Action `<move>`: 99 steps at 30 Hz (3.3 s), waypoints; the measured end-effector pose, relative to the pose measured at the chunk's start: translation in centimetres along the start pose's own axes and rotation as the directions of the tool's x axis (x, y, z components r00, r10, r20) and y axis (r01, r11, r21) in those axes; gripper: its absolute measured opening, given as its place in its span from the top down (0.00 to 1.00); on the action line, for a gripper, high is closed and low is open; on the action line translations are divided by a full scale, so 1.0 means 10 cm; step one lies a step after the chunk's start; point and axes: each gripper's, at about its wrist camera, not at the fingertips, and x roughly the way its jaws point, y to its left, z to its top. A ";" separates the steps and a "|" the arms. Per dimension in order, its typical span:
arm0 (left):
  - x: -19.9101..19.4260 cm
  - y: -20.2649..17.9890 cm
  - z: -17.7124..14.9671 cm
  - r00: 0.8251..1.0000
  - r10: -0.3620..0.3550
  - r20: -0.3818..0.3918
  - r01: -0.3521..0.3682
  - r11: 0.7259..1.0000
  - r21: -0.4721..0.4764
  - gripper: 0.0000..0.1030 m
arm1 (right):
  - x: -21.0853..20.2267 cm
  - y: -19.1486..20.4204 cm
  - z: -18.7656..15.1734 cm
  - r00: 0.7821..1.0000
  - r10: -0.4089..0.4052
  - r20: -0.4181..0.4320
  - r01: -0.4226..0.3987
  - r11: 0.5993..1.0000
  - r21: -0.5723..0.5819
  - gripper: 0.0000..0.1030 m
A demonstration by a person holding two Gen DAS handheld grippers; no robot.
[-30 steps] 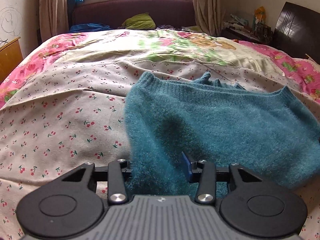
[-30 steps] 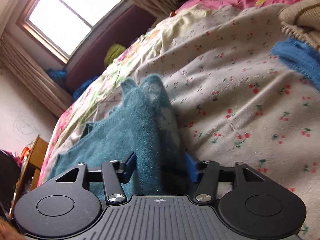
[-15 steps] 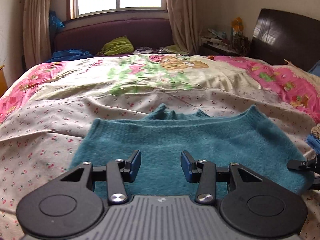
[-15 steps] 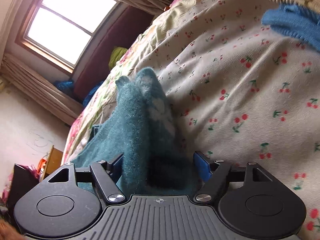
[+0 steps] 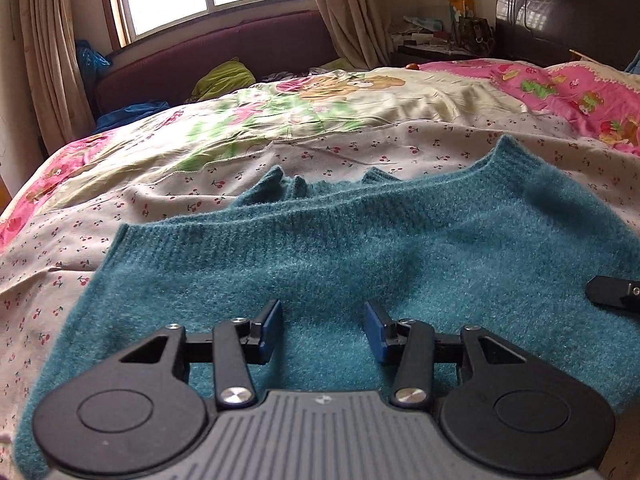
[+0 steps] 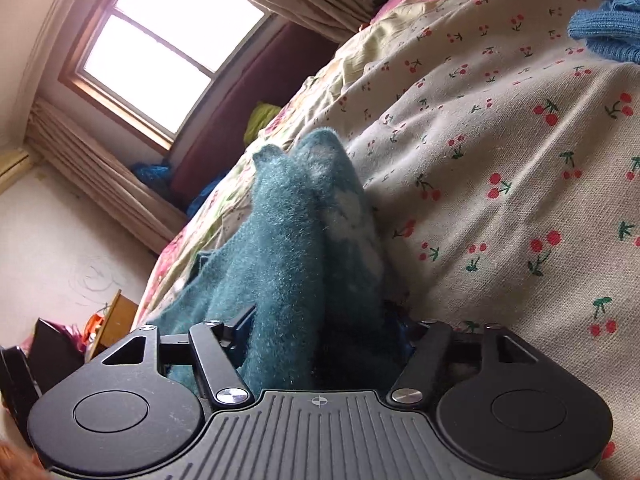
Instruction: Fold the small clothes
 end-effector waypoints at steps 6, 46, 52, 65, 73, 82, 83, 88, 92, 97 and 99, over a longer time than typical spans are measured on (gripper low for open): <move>0.01 -0.02 0.00 1.000 0.014 0.001 -0.014 1.000 0.005 0.46 | 0.01 -0.01 0.03 1.000 0.001 -0.007 -0.001 1.000 0.003 0.41; 0.03 -0.12 -0.29 0.991 0.069 0.118 -0.068 0.998 -0.011 0.44 | 0.02 0.10 -0.04 0.998 -0.065 -0.001 0.065 0.998 0.012 0.46; -0.03 -0.07 -0.36 0.992 0.035 0.124 -0.038 0.999 0.024 0.44 | 0.05 0.26 -0.08 0.987 -0.157 0.020 0.157 0.987 -0.026 0.43; -0.03 -0.11 -0.46 0.984 0.050 0.170 -0.053 0.998 0.014 0.44 | -0.06 0.58 0.01 0.975 -0.219 0.027 0.219 0.976 0.002 0.59; -0.05 -0.05 -0.49 0.983 0.033 0.181 -0.031 0.999 -0.012 0.44 | -0.12 1.28 0.12 0.981 -0.181 0.075 0.190 0.973 -0.134 0.65; -0.46 0.55 -0.52 0.982 0.031 0.189 -0.007 0.992 -0.127 0.44 | 0.09 2.22 -0.03 0.981 -0.164 0.107 0.193 0.905 -0.379 0.66; -0.47 0.66 -0.55 0.984 0.035 0.172 -0.008 0.988 -0.156 0.44 | 0.13 2.29 -0.06 0.982 -0.159 0.102 0.186 0.900 -0.395 0.66; -0.52 1.03 -0.71 0.988 -0.019 0.153 0.064 0.953 -0.297 0.46 | 0.44 2.67 -0.31 0.982 -0.169 0.081 0.187 0.836 -0.515 0.66; -0.50 0.98 -0.81 0.987 -0.034 0.154 0.078 0.954 -0.289 0.46 | 0.73 2.92 -0.62 0.981 -0.190 0.042 0.174 0.760 -0.627 0.66; -0.47 1.04 -0.95 0.978 -0.064 0.197 0.124 0.944 -0.305 0.46 | 0.86 3.04 -0.87 0.980 -0.197 0.014 0.154 0.719 -0.677 0.67; -0.46 1.04 -0.97 0.976 -0.068 0.206 0.130 0.944 -0.303 0.46 | 0.73 2.96 -0.80 0.981 -0.191 0.031 0.167 0.754 -0.635 0.67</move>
